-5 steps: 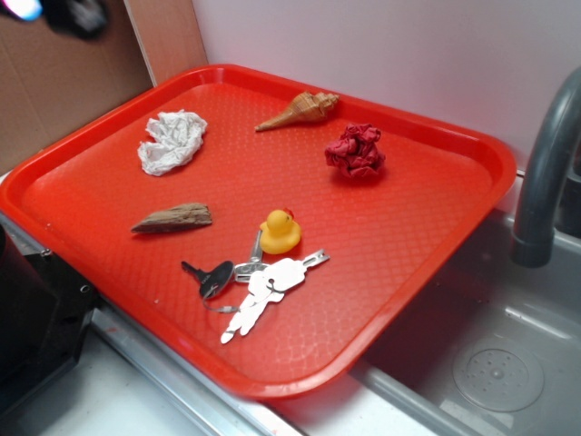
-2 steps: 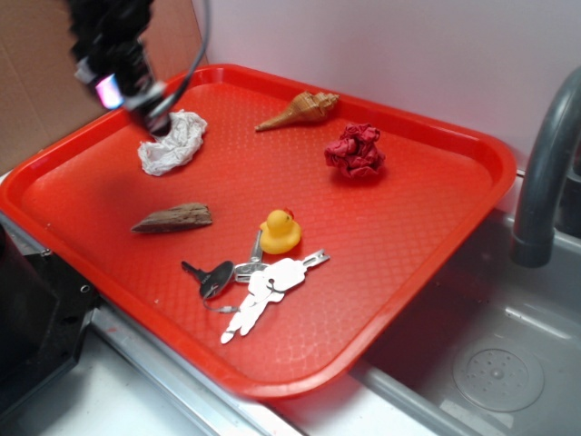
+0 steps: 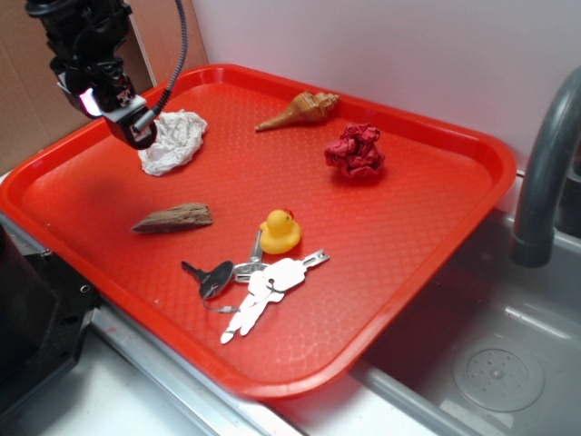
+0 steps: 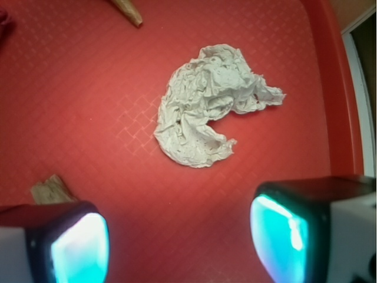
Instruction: Grab the white paper.
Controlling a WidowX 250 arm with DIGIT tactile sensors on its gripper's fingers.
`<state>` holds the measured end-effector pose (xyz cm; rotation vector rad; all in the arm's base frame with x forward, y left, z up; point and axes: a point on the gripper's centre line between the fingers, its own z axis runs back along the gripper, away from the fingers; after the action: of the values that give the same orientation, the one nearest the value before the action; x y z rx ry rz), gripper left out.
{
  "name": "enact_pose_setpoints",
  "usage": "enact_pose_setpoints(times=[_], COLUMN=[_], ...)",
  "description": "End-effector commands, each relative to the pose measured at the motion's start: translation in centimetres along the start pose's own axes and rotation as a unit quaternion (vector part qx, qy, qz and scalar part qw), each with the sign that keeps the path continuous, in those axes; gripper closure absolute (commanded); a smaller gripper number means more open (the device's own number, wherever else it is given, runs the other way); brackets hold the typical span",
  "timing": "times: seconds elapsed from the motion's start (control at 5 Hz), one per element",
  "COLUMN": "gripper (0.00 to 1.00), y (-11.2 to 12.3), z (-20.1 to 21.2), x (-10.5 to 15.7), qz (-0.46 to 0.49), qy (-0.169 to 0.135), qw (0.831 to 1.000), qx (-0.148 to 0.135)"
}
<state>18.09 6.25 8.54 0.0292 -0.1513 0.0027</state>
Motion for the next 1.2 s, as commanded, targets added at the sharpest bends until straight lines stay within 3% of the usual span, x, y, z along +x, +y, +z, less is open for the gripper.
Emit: enact_pose_setpoints(times=[0.0, 0.2, 0.4, 0.6, 0.8, 1.0], gripper=[0.00, 0.00, 0.00, 1.00, 1.00, 1.00], y=[0.2, -0.5, -0.9, -1.2, -1.3, -1.6], z=[-2.3, -5.3, -8.3, -10.0, -8.8, -3.7], x=[2.9, 4.9, 5.1, 4.9, 4.8, 3.7], qz=[-0.020, -0.059, -0.076, -0.071, -0.068, -0.049], qy=[0.014, 0.037, 0.071, 0.092, 0.096, 0.085], qw=[0.999, 0.996, 0.993, 0.991, 0.990, 0.993], qx=[0.039, 0.058, 0.064, 0.069, 0.071, 0.062])
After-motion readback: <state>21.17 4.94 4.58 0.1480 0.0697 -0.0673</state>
